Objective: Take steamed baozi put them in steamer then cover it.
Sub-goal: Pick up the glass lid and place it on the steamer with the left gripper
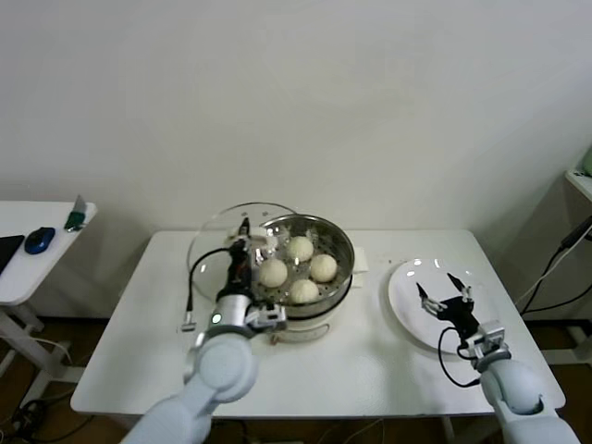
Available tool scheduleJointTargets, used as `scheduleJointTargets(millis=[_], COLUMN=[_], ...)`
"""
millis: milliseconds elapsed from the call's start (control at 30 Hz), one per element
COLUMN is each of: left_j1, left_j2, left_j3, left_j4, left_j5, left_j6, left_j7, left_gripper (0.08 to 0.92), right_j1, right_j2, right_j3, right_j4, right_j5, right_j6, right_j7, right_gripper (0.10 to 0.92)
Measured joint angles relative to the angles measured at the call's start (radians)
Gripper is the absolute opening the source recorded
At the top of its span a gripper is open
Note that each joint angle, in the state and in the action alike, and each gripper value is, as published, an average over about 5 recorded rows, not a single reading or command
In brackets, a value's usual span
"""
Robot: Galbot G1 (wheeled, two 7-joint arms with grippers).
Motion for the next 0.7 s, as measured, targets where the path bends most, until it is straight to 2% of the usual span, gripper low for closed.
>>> scheduleJointTargets(millis=[467, 700], left_j1=[-0.105, -0.118], left_j2=[-0.162, -0.208], left_j3=[0.091, 0.101], left_j4=[0.162, 0.237], left_j5=[0.048, 0.053], left_j6=[0.0, -0.001], left_j7=[0.039, 0.032], left_gripper=[0.146, 0.146], right_j1=[-0.014, -0.019], right_j2=[0.006, 0.012], right_j3=[0.046, 0.059], right_j4=[-0.009, -0.018], right_j5=[-0.003, -0.006], right_j6=[0.013, 0.021], right_j7=[-0.004, -0.01], right_gripper=[0.823, 0.823])
